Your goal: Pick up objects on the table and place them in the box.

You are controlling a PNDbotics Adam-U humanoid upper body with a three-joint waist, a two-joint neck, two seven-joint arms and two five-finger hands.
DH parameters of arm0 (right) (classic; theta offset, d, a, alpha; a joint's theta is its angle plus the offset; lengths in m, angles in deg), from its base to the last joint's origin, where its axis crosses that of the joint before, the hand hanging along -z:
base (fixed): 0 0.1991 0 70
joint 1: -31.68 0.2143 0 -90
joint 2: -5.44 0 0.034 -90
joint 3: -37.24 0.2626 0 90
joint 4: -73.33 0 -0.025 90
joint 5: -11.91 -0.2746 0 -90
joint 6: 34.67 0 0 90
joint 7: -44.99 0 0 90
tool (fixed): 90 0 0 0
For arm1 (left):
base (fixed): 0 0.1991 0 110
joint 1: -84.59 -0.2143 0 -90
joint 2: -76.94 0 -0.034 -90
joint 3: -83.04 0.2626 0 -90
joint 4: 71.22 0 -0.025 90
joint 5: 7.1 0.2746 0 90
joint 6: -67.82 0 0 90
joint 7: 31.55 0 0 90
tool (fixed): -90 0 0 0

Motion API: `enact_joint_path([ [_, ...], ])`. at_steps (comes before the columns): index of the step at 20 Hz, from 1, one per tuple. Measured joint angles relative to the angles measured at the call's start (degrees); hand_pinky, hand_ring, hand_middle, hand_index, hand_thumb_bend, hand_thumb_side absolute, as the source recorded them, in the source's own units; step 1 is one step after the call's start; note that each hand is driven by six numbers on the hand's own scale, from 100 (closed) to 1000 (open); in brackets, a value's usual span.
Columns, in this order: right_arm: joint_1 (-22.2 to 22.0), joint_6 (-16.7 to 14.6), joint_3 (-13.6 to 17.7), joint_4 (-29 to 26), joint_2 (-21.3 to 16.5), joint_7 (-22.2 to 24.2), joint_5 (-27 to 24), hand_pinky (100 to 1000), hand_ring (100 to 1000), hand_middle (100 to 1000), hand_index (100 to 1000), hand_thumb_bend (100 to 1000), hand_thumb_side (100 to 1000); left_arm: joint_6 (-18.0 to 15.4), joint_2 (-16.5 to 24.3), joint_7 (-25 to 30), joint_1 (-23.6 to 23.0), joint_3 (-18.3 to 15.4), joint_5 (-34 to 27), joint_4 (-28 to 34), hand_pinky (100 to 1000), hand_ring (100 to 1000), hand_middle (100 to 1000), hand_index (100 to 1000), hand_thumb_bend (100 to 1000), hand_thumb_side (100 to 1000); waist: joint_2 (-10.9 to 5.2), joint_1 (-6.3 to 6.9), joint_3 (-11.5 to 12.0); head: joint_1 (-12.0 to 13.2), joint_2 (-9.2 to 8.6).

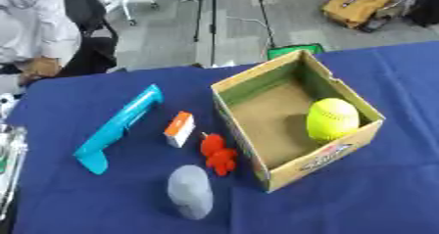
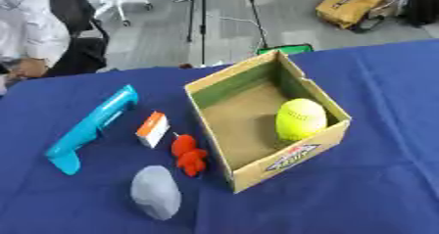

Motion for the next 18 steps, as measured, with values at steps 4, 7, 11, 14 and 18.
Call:
enact_joint_path([
  [4,-0.08,0.01,-0.02,0.0,0.0,0.01,0.0,859,778,525,685,100,483,5.54,4.47,10.9,3.21,1.43,9.24,0.0,1000,1000,968,1000,158,550,-0.51,0.33,0.14,0.15,0.53],
  [7,-0.38,0.01,-0.03,0.0,-0.01,0.01,0.0,859,778,525,685,100,483,7.58,7.55,19.34,5.25,3.01,14.41,0.0,1000,1000,979,1000,169,573,-0.95,0.62,0.13,0.18,0.94],
  [11,-0.49,0.01,-0.05,0.0,-0.04,0.0,0.0,859,778,525,685,100,483,8.39,11.47,29.21,7.71,5.25,18.51,0.01,1000,1000,1000,1000,202,566,-1.48,1.1,-0.09,0.19,1.36],
  [14,-0.5,0.0,-0.08,0.0,-0.06,-0.01,0.0,859,778,524,684,100,483,8.62,14.07,34.01,8.91,7.03,19.57,0.01,1000,1000,1000,1000,221,550,-1.63,1.27,-0.14,0.21,1.57],
  [18,-0.51,-0.01,-0.19,0.0,-0.13,-0.02,0.0,860,778,524,681,100,460,9.07,17.96,37.7,10.46,10.18,19.34,-1.58,1000,1000,1000,1000,268,528,-2.09,1.82,-0.26,0.22,1.83],
])
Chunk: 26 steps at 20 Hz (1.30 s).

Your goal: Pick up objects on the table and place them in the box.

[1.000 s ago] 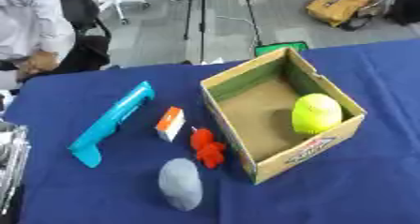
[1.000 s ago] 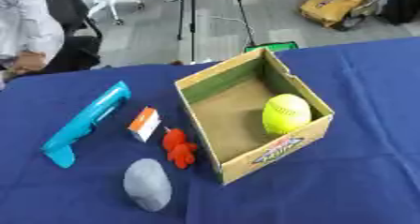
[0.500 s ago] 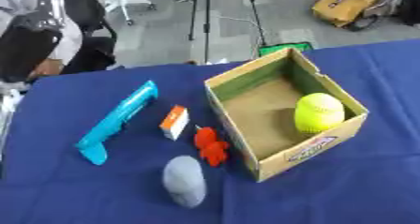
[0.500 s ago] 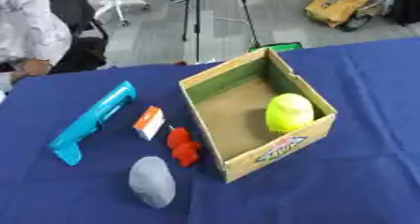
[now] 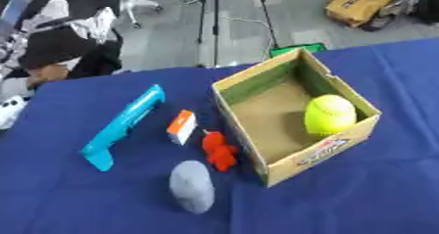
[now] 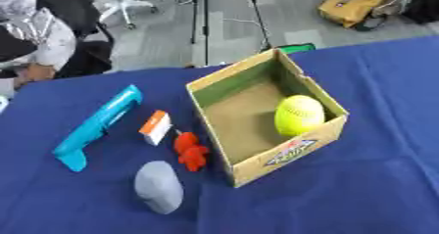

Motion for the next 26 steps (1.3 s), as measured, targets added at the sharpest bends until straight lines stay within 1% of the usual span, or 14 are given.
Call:
enact_joint_path([
  [1,0.0,0.0,-0.07,0.0,-0.05,0.0,0.0,860,778,524,681,100,483,-0.04,0.85,0.54,0.27,0.76,-0.02,-0.61,1000,1000,1000,1000,328,509,-0.06,0.03,0.0,0.0,0.0],
  [2,0.0,-0.01,-0.19,0.0,-0.11,-0.01,0.0,860,778,524,681,100,483,-0.15,1.97,1.22,0.53,1.71,-0.01,-1.39,1000,1000,1000,1000,328,509,-0.1,0.09,-0.03,0.0,0.0],
  [8,-0.01,-0.04,-0.28,0.0,-0.49,-0.02,0.0,860,778,523,673,100,483,-2.24,8.04,6.62,2.85,7.49,1.61,-6.52,1000,1000,1000,1000,419,621,-0.43,0.82,-0.18,-0.01,0.0],
  [9,-0.01,-0.04,-0.33,0.0,-0.52,-0.02,0.0,860,778,523,671,100,482,-2.64,8.52,7.76,2.87,8.19,1.67,-7.49,1000,1000,1000,1000,537,676,-0.47,0.83,-0.18,-0.01,0.0],
  [10,-0.01,-0.04,-0.38,0.0,-0.59,-0.02,0.0,860,778,523,671,100,482,-2.97,8.8,8.99,2.93,8.77,1.64,-8.48,1000,1000,1000,1000,537,676,-0.53,0.87,-0.18,-0.01,0.0],
  [11,-0.01,-0.04,-0.39,0.0,-0.63,-0.02,-0.01,860,778,523,668,100,483,-3.19,9.03,10.29,3.05,9.23,1.47,-9.44,1000,1000,1000,1000,665,698,-0.58,0.9,-0.18,-0.01,0.0],
  [12,-0.01,-0.04,-0.42,0.0,-0.71,-0.02,-0.01,860,778,523,668,100,483,-3.18,9.04,11.82,3.18,9.56,1.13,-10.48,1000,1000,1000,1000,665,698,-0.59,0.93,-0.18,0.0,0.0],
  [13,-0.01,-0.04,-0.45,0.0,-0.82,-0.02,-0.01,860,777,523,663,100,483,-2.97,9.04,13.44,3.3,9.81,0.66,-11.46,1000,1000,1000,1000,702,789,-0.59,0.93,-0.19,0.0,0.0],
  [14,-0.01,-0.05,-0.5,0.0,-0.91,-0.02,-0.01,860,777,523,663,100,483,-2.49,9.04,15.22,3.34,9.99,0.14,-12.46,1000,1000,1000,1000,702,789,-0.6,0.94,-0.19,0.0,-0.01],
  [15,-0.01,-0.05,-0.53,0.0,-0.92,-0.03,-0.01,860,777,523,657,100,482,-1.81,9.03,17.04,3.37,10.11,-0.39,-13.47,1000,1000,1000,1000,659,869,-0.6,0.94,-0.21,0.01,-0.02],
  [16,-0.01,-0.05,-0.54,0.0,-0.92,-0.02,-0.01,860,777,523,657,100,482,-0.97,9.01,18.67,3.37,10.23,-1.17,-14.43,1000,1000,1000,1000,659,869,-0.6,0.94,-0.23,0.04,-0.04],
  [17,-0.01,-0.05,-0.54,0.0,-0.92,-0.02,-0.02,860,777,522,651,100,483,-0.02,8.98,20.15,3.38,10.31,-2.31,-15.4,1000,1000,1000,1000,572,818,-0.6,0.94,-0.3,0.08,-0.07],
  [20,-0.02,-0.05,-0.54,0.0,-0.92,-0.02,-0.02,860,773,522,646,100,483,2.78,8.97,22.89,3.39,10.49,-7.55,-18.17,1000,1000,1000,1000,518,813,-0.6,0.94,-0.37,0.19,-0.19],
  [26,-0.04,-0.05,-0.54,0.0,-0.92,-0.02,-0.02,860,770,517,629,100,482,5.25,8.97,21.06,3.21,12.01,-17.59,-22.91,1000,1000,1000,1000,473,852,-0.6,0.94,-0.3,0.44,-0.55],
])
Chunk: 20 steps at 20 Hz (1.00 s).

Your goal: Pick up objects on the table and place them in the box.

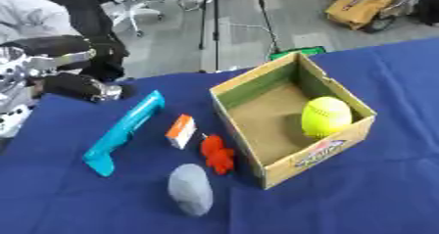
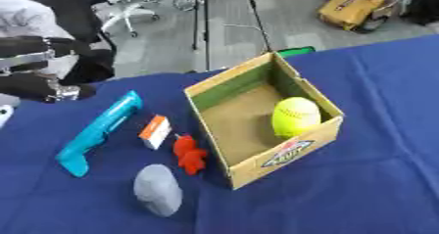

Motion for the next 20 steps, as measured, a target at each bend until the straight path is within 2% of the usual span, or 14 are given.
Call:
enact_joint_path([
  [1,0.0,0.0,0.0,0.0,0.0,0.0,0.0,860,768,515,625,100,481,0.64,0.0,-1.1,-0.11,0.26,-1.11,-0.91,1000,1000,1000,1000,466,884,0.0,0.0,0.01,0.01,-0.01],
  [6,0.01,0.0,0.0,0.0,0.0,0.0,0.0,860,767,513,621,100,481,6.52,0.0,-5.72,-1.2,2.29,-5.78,-4.36,1000,1000,1000,1000,510,888,0.1,0.07,0.02,0.07,-0.02],
  [9,0.04,0.0,0.0,0.0,0.0,0.0,0.0,860,765,511,616,100,480,11.04,-0.1,-6.74,-1.9,3.31,-5.51,-3.92,1000,1000,1000,1000,517,892,0.3,0.12,0.12,0.07,-0.04],
  [12,0.06,0.0,0.0,0.0,0.0,0.0,0.0,861,765,510,614,100,479,14.2,-1.02,-6.49,-2.92,3.56,-4.69,-2.37,1000,1000,1000,1000,541,900,0.42,0.25,0.14,0.08,-0.07],
  [15,0.07,0.01,0.0,0.0,0.01,0.01,0.0,861,764,509,613,100,479,14.96,-2.02,-5.53,-4.2,3.53,-2.84,-0.58,1000,1000,1000,1000,577,873,0.68,0.28,0.14,0.08,-0.46],
  [20,0.11,0.01,0.0,0.0,0.02,0.01,-0.01,861,764,508,611,100,479,13.29,-2.54,-2.99,-4.59,3.42,2.63,0.84,1000,1000,1000,1000,600,875,0.79,0.28,0.15,0.08,-0.54],
])
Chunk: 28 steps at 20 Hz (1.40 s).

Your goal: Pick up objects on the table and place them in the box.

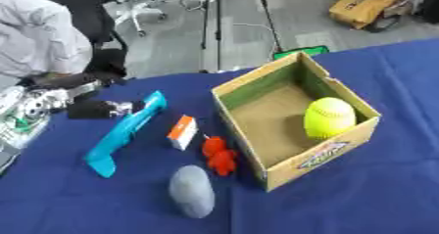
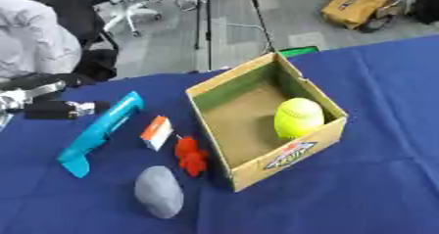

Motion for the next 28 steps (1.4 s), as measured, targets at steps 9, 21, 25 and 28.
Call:
enact_joint_path([
  [9,0.03,-0.01,0.0,0.0,0.01,-0.01,-0.04,861,762,508,607,100,478,-2.66,-0.03,3.63,-0.06,-0.23,6.63,-0.88,1000,1000,1000,1000,619,860,0.3,-0.22,-0.14,0.14,-0.58],
  [21,0.45,-0.18,0.01,0.0,0.05,-0.14,-0.14,860,761,509,605,100,477,-3.42,-1.08,3.99,-0.45,-0.59,12.67,-4.31,1000,1000,1000,1000,632,848,0.66,-0.51,-0.38,0.31,-1.0],
  [25,0.46,-0.28,0.01,0.0,0.05,-0.17,-0.22,860,761,509,604,100,476,-3.76,-1.72,3.79,-0.44,-0.56,14.59,-6.26,1000,1000,1000,1000,634,860,0.73,-0.59,-0.68,0.46,-1.03],
  [28,0.47,-0.31,0.01,0.0,0.06,-0.19,-0.27,860,761,509,604,100,476,-4.1,-2.14,3.71,-0.37,-0.51,15.47,-7.6,1000,1000,1000,1000,642,863,0.85,-0.59,-0.7,0.49,-1.04],
])
